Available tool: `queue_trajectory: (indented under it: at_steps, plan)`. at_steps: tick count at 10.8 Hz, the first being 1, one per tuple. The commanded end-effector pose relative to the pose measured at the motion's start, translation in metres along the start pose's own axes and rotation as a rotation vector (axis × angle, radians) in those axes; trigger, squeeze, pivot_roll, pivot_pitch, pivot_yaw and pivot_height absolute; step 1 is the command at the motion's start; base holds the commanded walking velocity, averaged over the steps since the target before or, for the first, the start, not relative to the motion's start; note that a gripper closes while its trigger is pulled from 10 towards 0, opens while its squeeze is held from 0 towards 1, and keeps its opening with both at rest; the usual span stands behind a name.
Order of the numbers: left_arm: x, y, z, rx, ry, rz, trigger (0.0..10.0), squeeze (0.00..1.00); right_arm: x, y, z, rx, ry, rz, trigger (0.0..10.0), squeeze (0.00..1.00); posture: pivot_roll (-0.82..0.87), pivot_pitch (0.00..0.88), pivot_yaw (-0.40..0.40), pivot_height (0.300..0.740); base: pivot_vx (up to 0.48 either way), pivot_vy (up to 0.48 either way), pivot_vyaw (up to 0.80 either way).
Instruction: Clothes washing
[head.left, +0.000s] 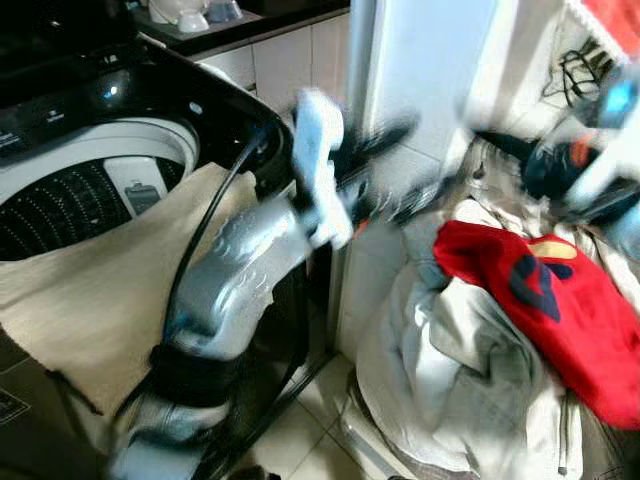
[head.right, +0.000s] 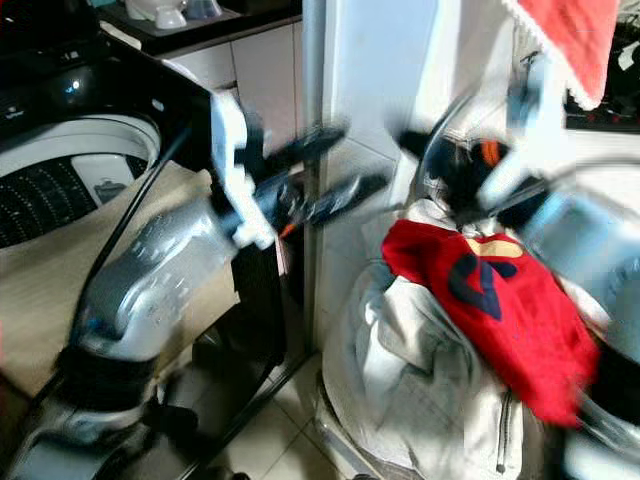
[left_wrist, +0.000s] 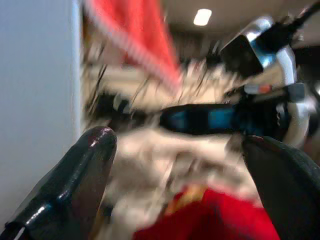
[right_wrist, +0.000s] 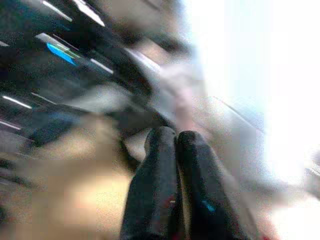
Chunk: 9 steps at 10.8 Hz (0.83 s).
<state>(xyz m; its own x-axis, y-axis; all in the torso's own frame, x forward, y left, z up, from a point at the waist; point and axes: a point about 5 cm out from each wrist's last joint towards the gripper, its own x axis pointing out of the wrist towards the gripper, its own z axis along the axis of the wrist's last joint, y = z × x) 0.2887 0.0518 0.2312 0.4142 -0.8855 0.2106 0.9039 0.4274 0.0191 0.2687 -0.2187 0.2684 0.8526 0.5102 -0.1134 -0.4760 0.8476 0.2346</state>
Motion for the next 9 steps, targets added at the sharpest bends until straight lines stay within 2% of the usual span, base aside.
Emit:
queue_trajectory:
  at_steps: [1,3,4,5,7,9]
  plan:
    - [-0.006,0.000,-0.007,0.025,0.069,-0.012,10.0,0.00,-0.006,-0.004,0.003,-0.033,-0.008,-0.035,10.0,1.00,-0.20,0.000,0.011,0.740,0.000,0.000,0.00]
    - [-0.028,0.001,-0.017,0.011,0.167,-0.060,10.0,0.00,-0.033,-0.010,-0.001,-0.094,0.091,-0.053,10.0,1.00,-0.21,0.000,0.018,0.740,0.000,0.000,0.00]
    - [-0.034,0.002,-0.018,0.015,0.185,-0.067,10.0,0.00,-0.046,-0.016,-0.009,-0.135,0.163,-0.033,10.0,1.00,-0.21,0.002,0.023,0.740,0.000,0.000,0.00]
    - [-0.034,0.001,-0.019,0.014,0.194,-0.073,10.0,0.00,-0.054,-0.021,-0.017,-0.123,0.212,-0.009,10.0,1.00,-0.22,0.006,0.026,0.740,0.000,0.000,0.00]
    - [-0.033,-0.002,-0.020,0.012,0.204,-0.091,10.0,0.00,-0.056,-0.038,-0.024,-0.109,0.228,-0.075,10.0,1.00,-0.22,0.005,0.023,0.740,0.000,0.000,0.00]
    - [-0.034,-0.002,-0.021,0.015,0.211,-0.090,10.0,0.00,-0.051,-0.043,-0.030,-0.095,0.208,-0.047,10.0,1.00,-0.21,0.002,0.019,0.740,0.000,0.000,0.00]
